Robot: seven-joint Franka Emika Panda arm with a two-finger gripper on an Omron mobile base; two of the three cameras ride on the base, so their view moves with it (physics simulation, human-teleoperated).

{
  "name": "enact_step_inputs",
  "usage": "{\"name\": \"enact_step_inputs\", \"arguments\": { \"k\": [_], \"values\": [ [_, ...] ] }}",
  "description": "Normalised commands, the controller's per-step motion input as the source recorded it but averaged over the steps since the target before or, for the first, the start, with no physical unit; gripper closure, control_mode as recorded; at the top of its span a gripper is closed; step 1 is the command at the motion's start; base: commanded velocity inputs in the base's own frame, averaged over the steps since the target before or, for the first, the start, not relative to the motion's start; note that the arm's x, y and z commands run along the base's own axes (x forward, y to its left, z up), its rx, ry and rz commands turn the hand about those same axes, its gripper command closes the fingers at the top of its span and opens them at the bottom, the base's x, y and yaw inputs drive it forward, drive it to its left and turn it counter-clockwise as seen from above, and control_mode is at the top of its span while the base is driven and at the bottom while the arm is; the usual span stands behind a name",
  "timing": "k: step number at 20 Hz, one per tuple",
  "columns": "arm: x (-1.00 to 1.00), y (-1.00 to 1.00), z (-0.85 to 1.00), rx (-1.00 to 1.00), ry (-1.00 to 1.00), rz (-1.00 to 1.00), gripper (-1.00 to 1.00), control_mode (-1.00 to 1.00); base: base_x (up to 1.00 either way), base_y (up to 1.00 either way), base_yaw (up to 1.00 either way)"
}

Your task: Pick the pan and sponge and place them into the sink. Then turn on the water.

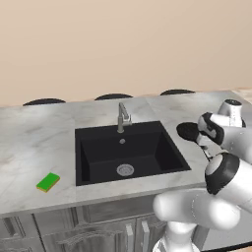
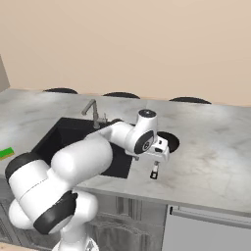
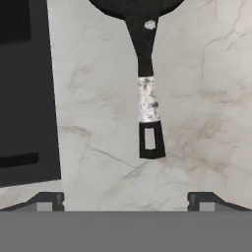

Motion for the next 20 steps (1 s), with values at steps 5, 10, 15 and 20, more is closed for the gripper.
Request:
{"name": "enact_step_inputs", "arguments": {
  "k": [5,10,15,20],
  "values": [
    [0.23,-0.22,-0.24,0.00,0.00,0.06,-1.00,-1.00,0.00,0.00,0.00],
    [0.21,-0.19,-0.22,0.00,0.00,0.07,-1.00,-1.00,0.00,0.00,0.00],
    [0.26,-0.02,-0.27,0.00,0.00,0.04,-1.00,-1.00,0.00,0.00,0.00],
    [0.28,0.00,-0.23,0.00,0.00,0.02,-1.00,-1.00,0.00,0.00,0.00]
  ]
}}
